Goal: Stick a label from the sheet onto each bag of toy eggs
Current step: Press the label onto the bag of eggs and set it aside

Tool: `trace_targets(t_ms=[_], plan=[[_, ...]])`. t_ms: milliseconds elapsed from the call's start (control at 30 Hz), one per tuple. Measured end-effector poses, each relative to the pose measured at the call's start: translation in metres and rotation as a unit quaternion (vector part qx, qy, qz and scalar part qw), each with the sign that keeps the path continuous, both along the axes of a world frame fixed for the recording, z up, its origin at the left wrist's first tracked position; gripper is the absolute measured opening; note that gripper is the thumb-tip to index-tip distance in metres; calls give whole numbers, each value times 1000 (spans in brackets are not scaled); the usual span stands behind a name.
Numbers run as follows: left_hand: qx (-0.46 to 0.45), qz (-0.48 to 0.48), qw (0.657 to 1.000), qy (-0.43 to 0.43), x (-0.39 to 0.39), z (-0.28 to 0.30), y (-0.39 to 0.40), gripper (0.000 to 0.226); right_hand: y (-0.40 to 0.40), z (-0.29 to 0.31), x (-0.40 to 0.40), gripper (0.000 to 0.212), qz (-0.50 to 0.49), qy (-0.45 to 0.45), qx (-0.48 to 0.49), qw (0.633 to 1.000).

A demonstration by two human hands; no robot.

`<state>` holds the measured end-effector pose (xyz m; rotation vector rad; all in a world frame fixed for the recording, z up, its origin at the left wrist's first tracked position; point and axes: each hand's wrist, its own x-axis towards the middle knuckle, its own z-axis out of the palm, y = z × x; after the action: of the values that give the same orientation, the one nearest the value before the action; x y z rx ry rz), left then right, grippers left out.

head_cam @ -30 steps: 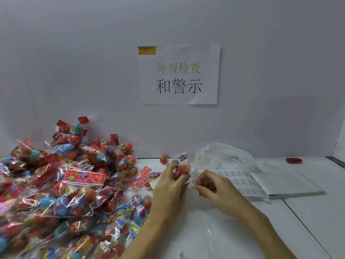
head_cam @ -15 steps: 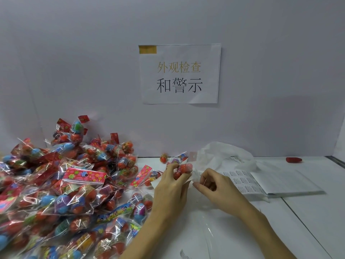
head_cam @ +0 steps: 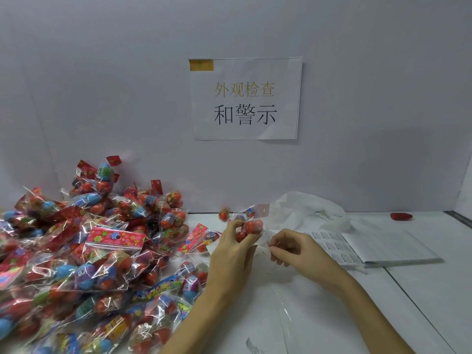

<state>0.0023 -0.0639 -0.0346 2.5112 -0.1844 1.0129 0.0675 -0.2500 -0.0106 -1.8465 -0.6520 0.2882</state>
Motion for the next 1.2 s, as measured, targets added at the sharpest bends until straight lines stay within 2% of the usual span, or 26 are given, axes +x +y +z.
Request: trace_targets(t_ms=[300,467,633,733,833,900,933,1000,1033,1067,1100,1133,1200], plan=[[1,-6,1000,-4,1,-3,0,38,4,0,-3,13,-11,6,11,1000],[8,-13,1000,-7,1,-3,0,36,3,-1,-2,6,-11,7,0,1000],[15,-6,1000,-8,2,-4,2,34,3,-3,0,10,-25,18,-3,1000],[6,3,1000,0,2,-3,3,31,3,-4,3,17,-58,59,12,996],[-36,15,999,11,2,1,7,27,-4,-3,11,24,-134,94,73,984],[-86,-18,993,74,1,5,14,42,-10,1,16,23,-187,119,152,963],[-119,-54,981,140,0,10,19,57,-13,3,18,22,-203,130,199,950],[-197,-158,924,289,-6,20,26,81,-15,8,18,22,-209,146,271,928],[-246,-203,896,310,-9,24,27,81,-14,10,17,25,-201,151,292,923],[-294,-224,883,288,-10,25,26,73,-12,11,16,26,-190,159,304,920],[-310,-206,900,227,-10,26,23,62,-9,11,13,25,-179,167,307,920],[-295,-162,931,138,-10,25,20,50,-5,11,10,21,-170,172,302,922],[-174,-60,982,-36,-5,19,12,35,3,9,4,14,-155,176,279,931]])
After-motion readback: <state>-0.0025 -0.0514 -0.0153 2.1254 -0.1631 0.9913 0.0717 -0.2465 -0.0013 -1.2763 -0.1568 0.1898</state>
